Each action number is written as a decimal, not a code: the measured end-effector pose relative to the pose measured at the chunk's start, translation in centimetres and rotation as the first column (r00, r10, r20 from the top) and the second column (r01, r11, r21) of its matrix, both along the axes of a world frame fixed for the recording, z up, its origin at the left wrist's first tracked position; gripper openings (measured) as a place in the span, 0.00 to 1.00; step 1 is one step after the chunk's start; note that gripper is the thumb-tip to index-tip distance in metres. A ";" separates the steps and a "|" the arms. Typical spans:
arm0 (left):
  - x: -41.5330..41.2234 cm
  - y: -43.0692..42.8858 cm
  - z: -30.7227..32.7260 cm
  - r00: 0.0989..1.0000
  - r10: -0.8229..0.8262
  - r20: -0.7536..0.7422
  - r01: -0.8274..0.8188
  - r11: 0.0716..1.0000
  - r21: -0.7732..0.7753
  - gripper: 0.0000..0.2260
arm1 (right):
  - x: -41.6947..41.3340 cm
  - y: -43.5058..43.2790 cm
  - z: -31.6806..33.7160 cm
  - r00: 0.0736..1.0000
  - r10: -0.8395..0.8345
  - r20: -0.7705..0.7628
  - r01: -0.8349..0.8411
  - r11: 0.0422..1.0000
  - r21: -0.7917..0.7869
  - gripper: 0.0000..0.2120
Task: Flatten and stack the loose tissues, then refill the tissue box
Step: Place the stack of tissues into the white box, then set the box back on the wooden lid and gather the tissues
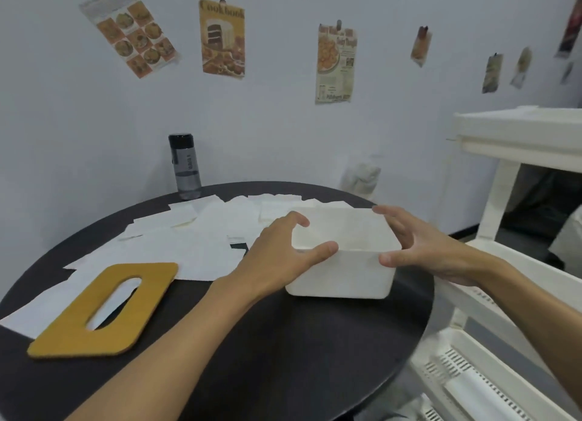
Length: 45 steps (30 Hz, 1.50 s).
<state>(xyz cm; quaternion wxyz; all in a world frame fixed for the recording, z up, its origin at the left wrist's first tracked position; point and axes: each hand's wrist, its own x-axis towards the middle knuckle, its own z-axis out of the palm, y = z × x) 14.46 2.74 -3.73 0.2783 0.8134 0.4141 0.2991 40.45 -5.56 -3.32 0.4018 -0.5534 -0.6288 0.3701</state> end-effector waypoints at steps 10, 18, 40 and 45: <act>-3.3 0.2 0.1 0.995 0.077 -0.056 -0.070 0.990 0.126 0.15 | -2.6 -1.9 1.2 0.881 -0.250 0.402 0.133 0.946 0.297 0.37; -14.3 0.0 0.5 0.772 0.415 -0.481 -0.305 0.906 0.292 0.18 | -16.0 1.2 1.1 0.850 0.128 0.510 -0.283 0.929 0.239 0.28; -20.2 -2.3 -1.8 0.706 0.528 -0.472 -0.452 0.849 0.272 0.14 | -15.1 1.3 0.9 0.682 -0.368 0.632 0.058 0.888 0.455 0.24; -18.6 -4.2 -0.2 0.778 0.506 -0.373 -0.342 0.838 0.425 0.10 | -13.1 0.4 1.2 0.568 -0.365 0.737 0.201 0.931 0.306 0.17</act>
